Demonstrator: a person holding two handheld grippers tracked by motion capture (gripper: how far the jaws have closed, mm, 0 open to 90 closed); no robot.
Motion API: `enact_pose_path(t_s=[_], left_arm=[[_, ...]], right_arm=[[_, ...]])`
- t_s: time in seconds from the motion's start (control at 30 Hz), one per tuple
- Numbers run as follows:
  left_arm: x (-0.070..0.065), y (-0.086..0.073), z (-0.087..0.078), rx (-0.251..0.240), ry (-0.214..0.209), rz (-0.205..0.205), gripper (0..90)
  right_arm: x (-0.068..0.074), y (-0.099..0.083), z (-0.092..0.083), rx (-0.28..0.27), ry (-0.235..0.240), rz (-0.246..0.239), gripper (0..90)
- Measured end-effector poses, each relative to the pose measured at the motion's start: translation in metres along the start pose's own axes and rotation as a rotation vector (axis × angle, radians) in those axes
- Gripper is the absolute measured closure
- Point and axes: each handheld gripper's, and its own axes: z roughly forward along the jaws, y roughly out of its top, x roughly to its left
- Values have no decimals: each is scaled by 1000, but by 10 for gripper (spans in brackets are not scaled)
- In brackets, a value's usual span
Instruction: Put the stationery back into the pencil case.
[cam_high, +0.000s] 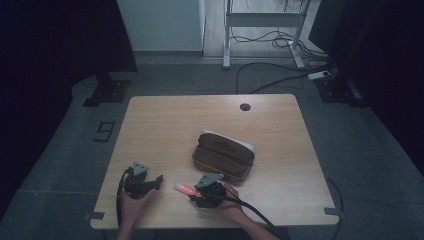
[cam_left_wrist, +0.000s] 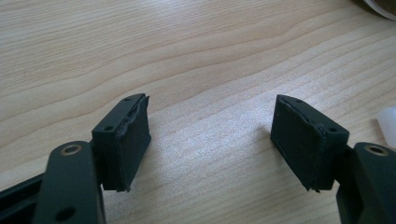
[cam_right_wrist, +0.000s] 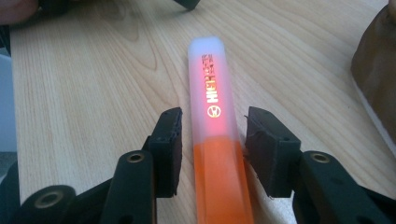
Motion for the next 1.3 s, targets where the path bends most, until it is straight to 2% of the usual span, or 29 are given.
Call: enact_pose_path(t_s=[0.17, 0.3, 0.67, 1.3], left_arm=[[0, 0, 0, 1, 1, 1, 278], [0, 0, 0, 1, 1, 2, 278], [0, 0, 0, 0, 2, 1, 278], [0, 1, 0, 2, 0, 1, 278]], right_arm=[[-1, -1, 0, 8, -8, 5, 613], [0, -2, -1, 14, -25, -18, 651], [-3, -2, -5, 12, -14, -16, 658], [-9, 7, -27, -51, -12, -9, 659]])
